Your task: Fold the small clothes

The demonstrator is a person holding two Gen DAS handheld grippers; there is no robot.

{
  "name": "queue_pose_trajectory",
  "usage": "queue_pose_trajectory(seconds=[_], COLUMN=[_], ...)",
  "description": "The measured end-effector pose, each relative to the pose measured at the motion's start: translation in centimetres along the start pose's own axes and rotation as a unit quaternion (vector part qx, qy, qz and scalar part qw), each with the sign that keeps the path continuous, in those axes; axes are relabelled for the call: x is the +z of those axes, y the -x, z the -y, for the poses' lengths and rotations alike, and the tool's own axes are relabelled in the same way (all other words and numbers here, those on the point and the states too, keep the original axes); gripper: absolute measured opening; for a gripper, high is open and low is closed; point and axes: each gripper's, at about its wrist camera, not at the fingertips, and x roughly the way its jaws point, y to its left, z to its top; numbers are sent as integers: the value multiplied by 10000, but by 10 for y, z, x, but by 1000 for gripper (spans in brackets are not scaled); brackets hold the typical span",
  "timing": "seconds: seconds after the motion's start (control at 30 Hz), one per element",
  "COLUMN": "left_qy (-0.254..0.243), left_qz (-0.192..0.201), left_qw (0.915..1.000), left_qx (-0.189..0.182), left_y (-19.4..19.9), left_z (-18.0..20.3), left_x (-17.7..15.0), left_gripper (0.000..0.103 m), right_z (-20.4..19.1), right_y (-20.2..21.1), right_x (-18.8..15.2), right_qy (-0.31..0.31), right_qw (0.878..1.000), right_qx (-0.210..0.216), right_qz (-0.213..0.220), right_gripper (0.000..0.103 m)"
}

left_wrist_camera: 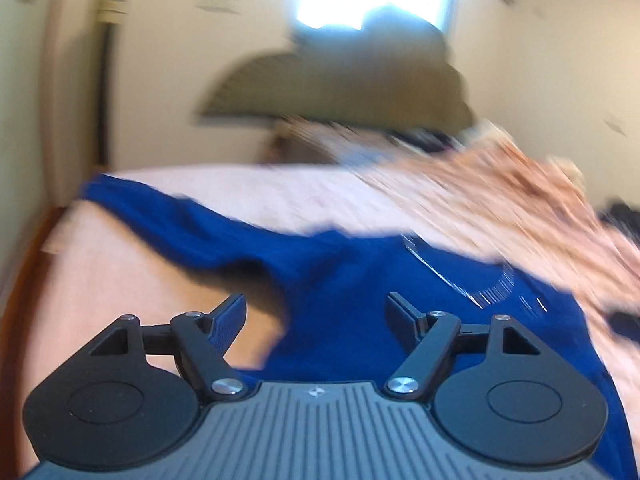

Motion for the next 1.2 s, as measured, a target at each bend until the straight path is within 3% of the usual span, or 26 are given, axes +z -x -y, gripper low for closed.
queue_pose_trajectory(seconds=[0.13, 0.17, 0.2, 0.37, 0.47, 0.53, 0.6, 0.7, 0.83, 0.93, 1.0, 1.2], left_qy=[-218, -213, -297, -515, -545, -586, -583, -499, -516, -501, -490, -425], left_qz=[-846, -907, -766, -792, -840, -859, -857, -829, -834, -824, -817, -782], left_qw=[9962, 9956, 9966, 9955, 9948, 9944, 9944, 9950, 9949, 9950, 9951, 9956], left_qx=[4, 42, 73, -106, -194, -178, -186, -240, -234, -245, -255, -300], left_y=[-45, -50, -49, -52, -52, -52, -51, -50, -51, -51, -50, -49], left_z=[18, 18, 17, 22, 24, 25, 24, 21, 22, 22, 21, 20], left_x=[-21, -26, -30, -36, -37, -37, -37, -37, -37, -37, -37, -37], left_gripper=[76, 76, 77, 97, 103, 103, 103, 103, 103, 103, 103, 103], right_z=[8, 13, 18, 36, 36, 30, 25, 9, -15, -13, -9, -14], right_y=[-56, -65, -69, -72, -75, -77, -67, -43, -55, -76, -79, -82], right_x=[7, 4, 2, -1, 2, 5, 12, 11, -1, -11, -21, -25], right_qy=[427, 457, 502, 919, 1048, 1169, 851, 573, 975, 1098, 1282, 1416], right_qw=[9952, 9933, 9922, 9894, 9874, 9841, 9865, 9952, 9919, 9858, 9853, 9821], right_qx=[-627, -739, -823, -940, -960, -1074, -1213, -753, -591, -947, -959, -1068], right_qz=[-619, -765, -788, -621, -696, -796, -697, -246, -566, -844, -603, -632], right_gripper=[71, 71, 70, 72, 75, 76, 76, 80, 82, 84, 88, 95])
